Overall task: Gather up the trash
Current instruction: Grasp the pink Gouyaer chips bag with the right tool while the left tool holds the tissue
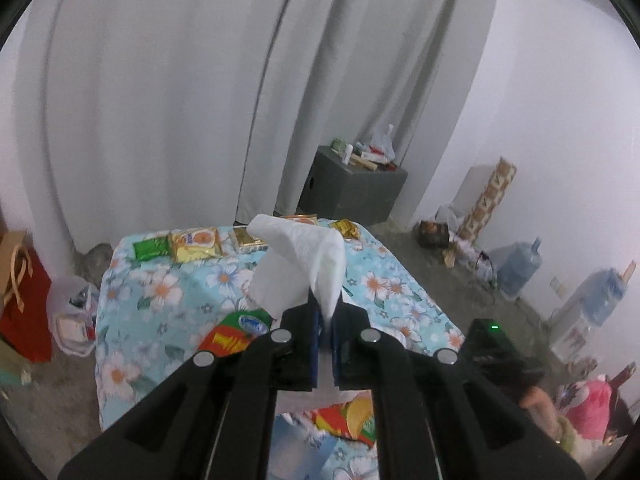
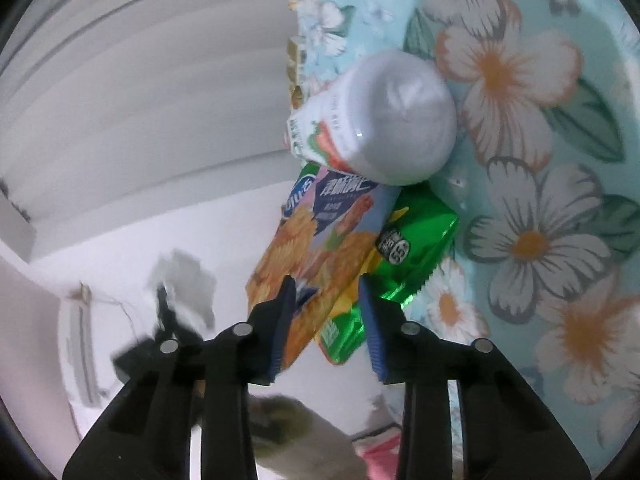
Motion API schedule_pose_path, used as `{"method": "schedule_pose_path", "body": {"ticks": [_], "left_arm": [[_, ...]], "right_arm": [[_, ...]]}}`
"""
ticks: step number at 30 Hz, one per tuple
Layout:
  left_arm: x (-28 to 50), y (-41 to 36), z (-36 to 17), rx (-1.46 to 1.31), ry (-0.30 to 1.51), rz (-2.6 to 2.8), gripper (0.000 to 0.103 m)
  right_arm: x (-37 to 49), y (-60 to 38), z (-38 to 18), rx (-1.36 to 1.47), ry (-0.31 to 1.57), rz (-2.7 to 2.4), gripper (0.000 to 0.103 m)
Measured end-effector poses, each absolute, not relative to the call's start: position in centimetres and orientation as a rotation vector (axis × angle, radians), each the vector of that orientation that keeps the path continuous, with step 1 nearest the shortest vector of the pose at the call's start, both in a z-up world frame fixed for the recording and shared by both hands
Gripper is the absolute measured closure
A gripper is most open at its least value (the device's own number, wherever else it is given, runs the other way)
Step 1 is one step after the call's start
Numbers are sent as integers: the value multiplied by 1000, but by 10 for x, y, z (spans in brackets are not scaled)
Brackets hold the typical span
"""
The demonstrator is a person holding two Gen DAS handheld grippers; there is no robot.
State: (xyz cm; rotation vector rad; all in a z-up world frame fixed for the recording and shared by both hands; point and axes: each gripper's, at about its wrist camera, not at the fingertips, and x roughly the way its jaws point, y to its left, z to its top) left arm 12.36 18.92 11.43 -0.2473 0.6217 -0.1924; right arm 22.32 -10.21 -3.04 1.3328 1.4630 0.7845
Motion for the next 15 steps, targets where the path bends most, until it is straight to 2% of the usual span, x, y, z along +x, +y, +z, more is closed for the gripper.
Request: {"method": "schedule_pose_path", "body": {"ticks": [4,8,10,15], "left_arm": [[94,194,109,-267,583,-172,99],[74,198,103,-263,565,-139,99],[68,203,102,-274,562,-123,99],[60,212,110,-260,530,-84,99]], "right_arm": [[227,-97,-42,1416,1466,783,77],[228,-96,-49,1479,1451,803,93],[226,-94,-49,1490,1452,826,98],[213,-90,-38,1510,1449,928,101]]}}
